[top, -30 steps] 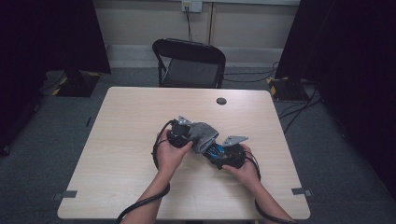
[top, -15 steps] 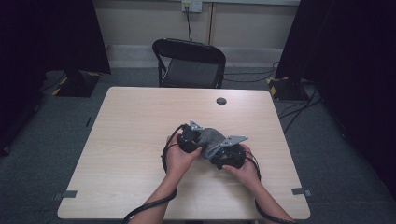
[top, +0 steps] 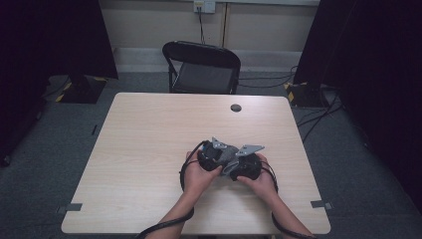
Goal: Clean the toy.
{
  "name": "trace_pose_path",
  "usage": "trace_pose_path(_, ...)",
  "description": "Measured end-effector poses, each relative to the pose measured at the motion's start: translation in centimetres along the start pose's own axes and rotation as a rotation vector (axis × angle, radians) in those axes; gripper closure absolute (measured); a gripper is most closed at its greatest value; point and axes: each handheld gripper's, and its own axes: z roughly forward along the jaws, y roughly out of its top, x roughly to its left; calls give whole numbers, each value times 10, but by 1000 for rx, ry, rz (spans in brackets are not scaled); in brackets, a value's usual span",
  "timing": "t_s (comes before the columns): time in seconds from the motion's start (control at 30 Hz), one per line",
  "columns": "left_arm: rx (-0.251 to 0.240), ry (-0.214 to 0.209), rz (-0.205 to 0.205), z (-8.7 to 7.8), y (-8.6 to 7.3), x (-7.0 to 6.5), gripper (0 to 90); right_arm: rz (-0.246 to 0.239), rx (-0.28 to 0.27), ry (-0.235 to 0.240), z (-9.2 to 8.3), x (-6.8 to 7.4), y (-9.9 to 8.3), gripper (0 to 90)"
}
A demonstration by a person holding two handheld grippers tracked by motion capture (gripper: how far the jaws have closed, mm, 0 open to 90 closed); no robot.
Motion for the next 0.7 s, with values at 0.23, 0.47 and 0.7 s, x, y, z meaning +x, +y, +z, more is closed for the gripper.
trace_pose_path(0.23, 2, 15, -11, 1, 1, 3, 704, 0, 0, 1, 0, 0, 0, 241)
trace_pose_path(0.47, 13, 47, -15, 1, 5, 12, 703, 2, 1, 1, 0, 0, 0, 241)
trace_pose_path(0.7, 26, 74, -44, 1, 8, 28, 702, 1, 1, 1, 0, 0, 0, 240)
